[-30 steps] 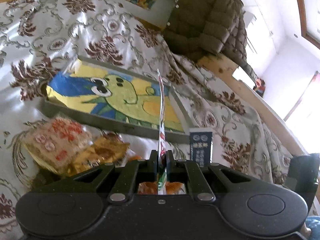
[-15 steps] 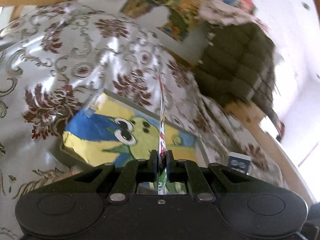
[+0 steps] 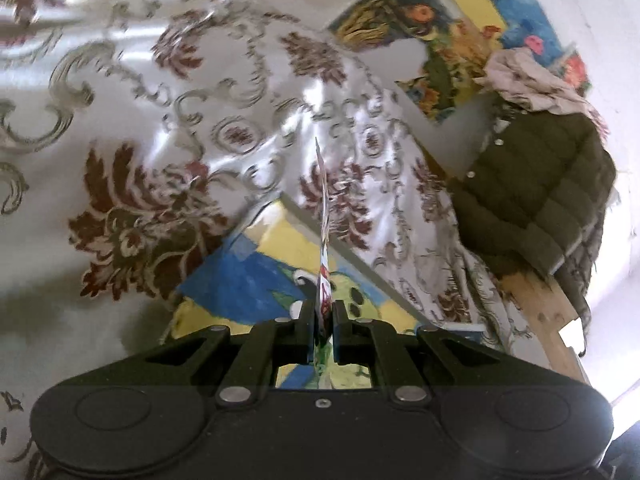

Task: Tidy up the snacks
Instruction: 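Lift the white packet with the left tool while the right tool carries the sachet to the tray, then open the left tool over the frog tray while the right tool releases the sachet inside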

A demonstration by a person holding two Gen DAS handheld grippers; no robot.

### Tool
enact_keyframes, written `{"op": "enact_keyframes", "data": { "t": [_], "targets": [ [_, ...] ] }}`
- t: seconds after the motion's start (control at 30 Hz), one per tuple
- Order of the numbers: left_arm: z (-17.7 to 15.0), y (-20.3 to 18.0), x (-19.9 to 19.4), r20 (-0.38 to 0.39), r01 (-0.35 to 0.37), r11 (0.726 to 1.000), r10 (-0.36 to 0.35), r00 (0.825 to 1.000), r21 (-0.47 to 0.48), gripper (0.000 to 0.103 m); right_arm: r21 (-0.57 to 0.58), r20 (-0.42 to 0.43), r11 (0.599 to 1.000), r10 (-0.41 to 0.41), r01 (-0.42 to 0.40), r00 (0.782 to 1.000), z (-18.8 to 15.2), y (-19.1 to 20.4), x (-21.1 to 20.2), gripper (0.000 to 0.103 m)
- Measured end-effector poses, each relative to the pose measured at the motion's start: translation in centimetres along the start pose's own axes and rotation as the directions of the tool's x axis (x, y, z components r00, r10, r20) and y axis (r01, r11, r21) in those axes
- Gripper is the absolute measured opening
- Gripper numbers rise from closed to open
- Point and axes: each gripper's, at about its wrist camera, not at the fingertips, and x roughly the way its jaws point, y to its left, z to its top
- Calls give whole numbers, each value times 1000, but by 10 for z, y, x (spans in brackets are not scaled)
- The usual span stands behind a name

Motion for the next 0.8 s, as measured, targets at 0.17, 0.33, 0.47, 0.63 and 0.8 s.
{"op": "enact_keyframes", "data": {
  "t": [0.17, 0.33, 0.47, 0.63, 0.8],
  "targets": [
    [-3, 8, 13, -53, 5, 1000, -7, 999, -31, 8, -33, -27, 999, -26, 25, 999, -4, -3, 21, 12],
    [-10, 5, 23, -108, -19, 1000, 19, 994, 4, 10, -76, -41, 996, -53, 50, 998, -7, 0, 31, 13],
    [-12, 0, 24, -123, -105, 993, 110, 986, 47, 37, -122, -37, 987, -106, 100, 994, -9, 3, 30, 29],
    [-14, -10, 17, -101, -134, 987, 143, 985, 89, 79, -201, 16, 968, -150, 151, 988, -7, 10, 19, 67],
    [-17, -23, 8, -106, -145, 982, 158, 982, 120, 93, -261, 74, 947, -176, 189, 982, -5, 21, 1, 96]
  ]
}}
